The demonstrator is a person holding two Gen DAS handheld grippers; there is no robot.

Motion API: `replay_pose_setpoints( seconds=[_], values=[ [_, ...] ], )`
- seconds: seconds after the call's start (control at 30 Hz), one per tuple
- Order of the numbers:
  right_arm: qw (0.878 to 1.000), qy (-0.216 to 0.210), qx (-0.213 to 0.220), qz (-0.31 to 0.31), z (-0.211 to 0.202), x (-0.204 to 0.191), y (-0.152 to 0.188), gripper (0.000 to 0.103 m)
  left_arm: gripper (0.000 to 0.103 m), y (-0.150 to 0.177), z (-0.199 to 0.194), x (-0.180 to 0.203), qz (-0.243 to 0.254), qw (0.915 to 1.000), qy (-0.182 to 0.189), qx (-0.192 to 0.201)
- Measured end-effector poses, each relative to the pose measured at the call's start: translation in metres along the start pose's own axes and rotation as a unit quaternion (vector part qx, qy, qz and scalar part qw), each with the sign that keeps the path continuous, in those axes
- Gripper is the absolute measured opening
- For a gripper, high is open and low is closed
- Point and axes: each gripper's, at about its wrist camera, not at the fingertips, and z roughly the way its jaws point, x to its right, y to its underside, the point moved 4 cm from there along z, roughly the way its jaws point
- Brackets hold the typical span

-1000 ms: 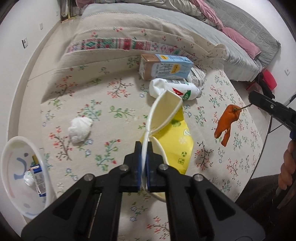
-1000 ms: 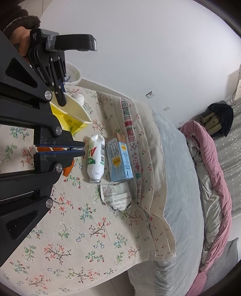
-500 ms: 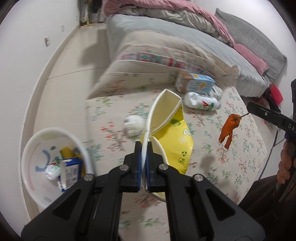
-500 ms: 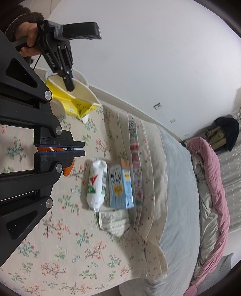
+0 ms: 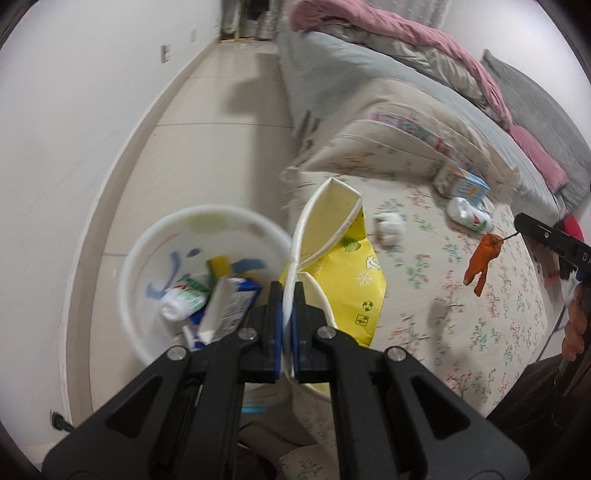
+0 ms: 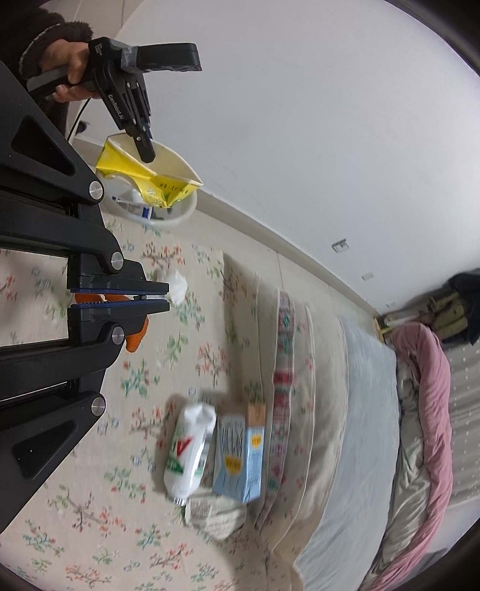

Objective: Collect trash
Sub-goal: 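Carry the yellow bag with the left gripper over the white bin while the right carries the orange item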

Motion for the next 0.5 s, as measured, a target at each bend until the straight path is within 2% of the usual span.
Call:
replay_pose_setpoints(
  seconds=[0.3,0.5],
  values=[
    [0.998,-0.044,-0.024,-0.031,0.039,-0.061,-0.003,0.003,0.005,0.011,-0.001,-0.062,-0.063,0.9977,-0.024,-0.004],
    [0.996,-0.07,-0.036,-0.047,0.067,-0.098,-0.003,0.003,0.005,0.013,0.007,-0.085,-0.09,0.9954,-0.03,-0.013]
  ],
)
